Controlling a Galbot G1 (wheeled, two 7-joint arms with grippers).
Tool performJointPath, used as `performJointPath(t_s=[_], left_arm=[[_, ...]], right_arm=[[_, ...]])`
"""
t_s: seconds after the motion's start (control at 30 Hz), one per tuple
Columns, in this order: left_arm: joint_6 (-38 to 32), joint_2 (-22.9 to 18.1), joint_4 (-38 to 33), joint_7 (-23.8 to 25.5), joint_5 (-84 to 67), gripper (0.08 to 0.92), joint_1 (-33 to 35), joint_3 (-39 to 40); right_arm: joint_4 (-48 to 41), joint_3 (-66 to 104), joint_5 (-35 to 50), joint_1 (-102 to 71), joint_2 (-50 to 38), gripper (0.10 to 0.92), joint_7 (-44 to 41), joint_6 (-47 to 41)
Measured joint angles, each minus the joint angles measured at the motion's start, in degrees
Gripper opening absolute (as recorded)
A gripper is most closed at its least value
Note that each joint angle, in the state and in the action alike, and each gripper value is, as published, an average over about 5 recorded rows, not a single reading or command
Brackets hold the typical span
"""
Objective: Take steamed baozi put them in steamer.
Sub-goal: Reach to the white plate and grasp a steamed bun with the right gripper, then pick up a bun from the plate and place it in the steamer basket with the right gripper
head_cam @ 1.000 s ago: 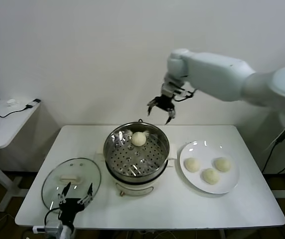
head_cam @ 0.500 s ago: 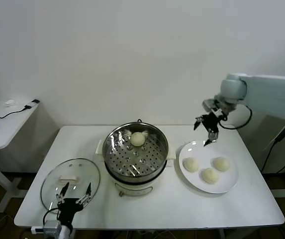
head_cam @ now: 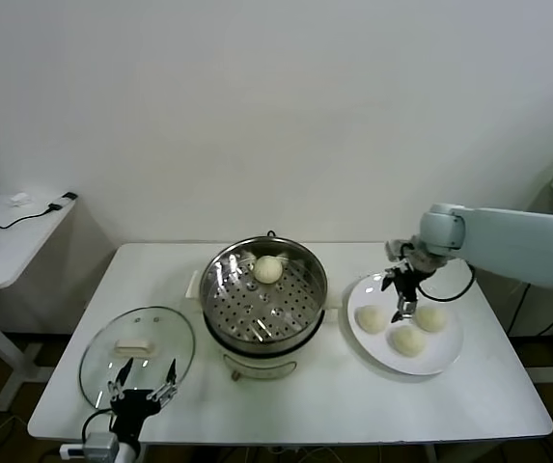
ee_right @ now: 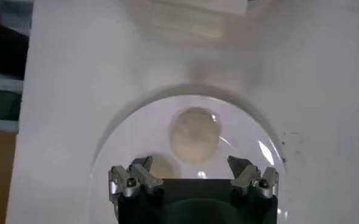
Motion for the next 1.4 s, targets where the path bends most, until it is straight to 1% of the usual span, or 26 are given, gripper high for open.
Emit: performJointPath(t_s=[0.4,0.5,0.67,0.73,0.93,1.2,1.4], left_arm=[[-0.1,0.1,0.2,0.0,0.0,0.823,-0.1,0.1],[-0.1,0.2,0.3,0.0,0.0,0.823,-0.1,0.1],[-0.1,0.3,0.2,0.0,0.0,0.823,-0.1,0.1],[-0.1,0.3,0.1,0.0,0.0,0.823,-0.1,0.1],[-0.2,0.3,-0.3,0.0,0.0,0.823,0.1,0.2],[0.0,0.1,-1.2,0.0,0.0,0.823,0.5,0.4],[0.6,-0.1,-2.1,0.1,0.0,0.823,0.2,0.8]], right_arm=[[-4.9,5.5,-2.3,-7.4,2.4,0.822,1.5,-2.2],[-5.5,6.1,-2.8,-8.5,2.7,0.798,1.8,-2.6],[-6.2,7.4,-3.5,-9.6,2.8,0.709,2.5,-3.2],[-6.2,7.9,-3.7,-9.7,2.7,0.69,2.6,-3.3],[-5.6,9.0,-3.6,-9.4,2.2,0.672,2.3,-3.2],[-3.2,6.5,-1.7,-2.1,1.3,0.67,-1.3,-1.3],[-0.4,1.0,3.7,10.0,2.3,0.67,-4.8,-0.3]])
